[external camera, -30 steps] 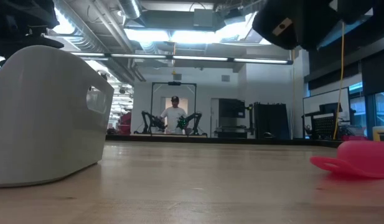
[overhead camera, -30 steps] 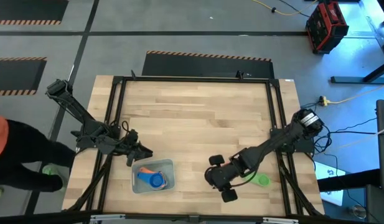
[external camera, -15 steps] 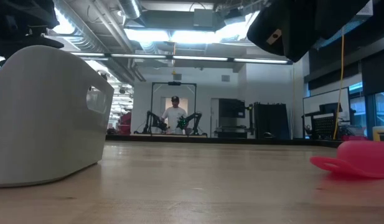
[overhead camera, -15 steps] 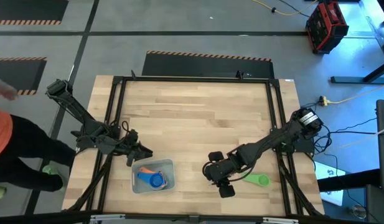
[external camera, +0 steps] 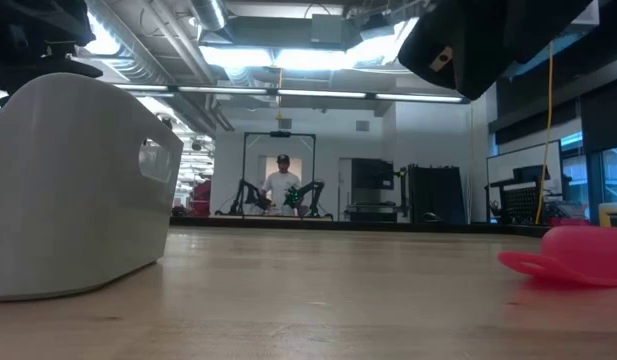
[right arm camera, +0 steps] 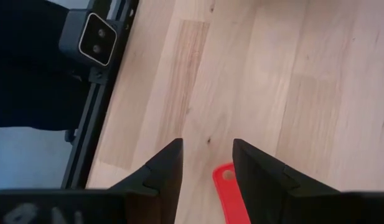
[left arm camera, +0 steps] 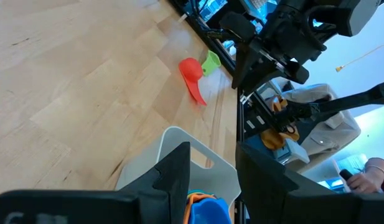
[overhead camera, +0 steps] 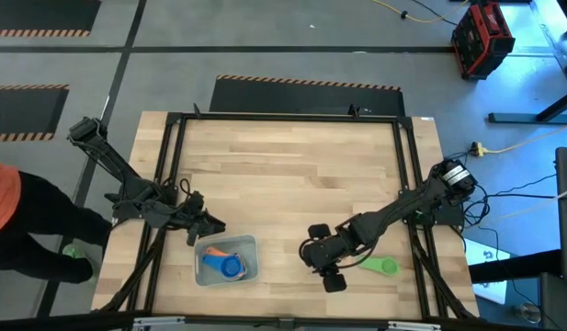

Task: Nest measuring cups in basket
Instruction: Stack the pink measuring cup on top of the blue measuring cup in the gray bin

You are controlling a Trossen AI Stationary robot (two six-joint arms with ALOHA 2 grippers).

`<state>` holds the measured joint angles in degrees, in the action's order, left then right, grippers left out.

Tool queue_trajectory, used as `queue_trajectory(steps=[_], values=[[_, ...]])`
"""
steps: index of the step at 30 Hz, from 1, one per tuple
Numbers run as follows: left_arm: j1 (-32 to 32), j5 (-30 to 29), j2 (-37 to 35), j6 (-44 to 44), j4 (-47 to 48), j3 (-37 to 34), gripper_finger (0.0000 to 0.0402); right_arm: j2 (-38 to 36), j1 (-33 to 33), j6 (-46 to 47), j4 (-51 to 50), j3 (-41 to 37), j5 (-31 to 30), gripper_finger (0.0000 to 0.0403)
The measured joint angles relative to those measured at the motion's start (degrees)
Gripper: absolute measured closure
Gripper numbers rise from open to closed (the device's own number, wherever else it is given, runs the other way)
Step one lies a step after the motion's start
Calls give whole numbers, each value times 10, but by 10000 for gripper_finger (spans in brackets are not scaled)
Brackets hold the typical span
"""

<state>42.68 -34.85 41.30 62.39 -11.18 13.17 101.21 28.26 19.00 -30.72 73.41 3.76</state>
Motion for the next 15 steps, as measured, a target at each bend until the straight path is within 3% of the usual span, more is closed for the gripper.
queue_trajectory(steps=[3, 9, 15], values=[[0, 0, 0, 0, 0, 0, 280, 0, -5, 16, 5, 0, 11, 258], [0, 0, 0, 0, 0, 0, 280, 0, -25, 9, 8, 0, 105, 255], [0, 0, 0, 0, 0, 0, 280, -2, -27, 37, 7, 0, 79, 254]])
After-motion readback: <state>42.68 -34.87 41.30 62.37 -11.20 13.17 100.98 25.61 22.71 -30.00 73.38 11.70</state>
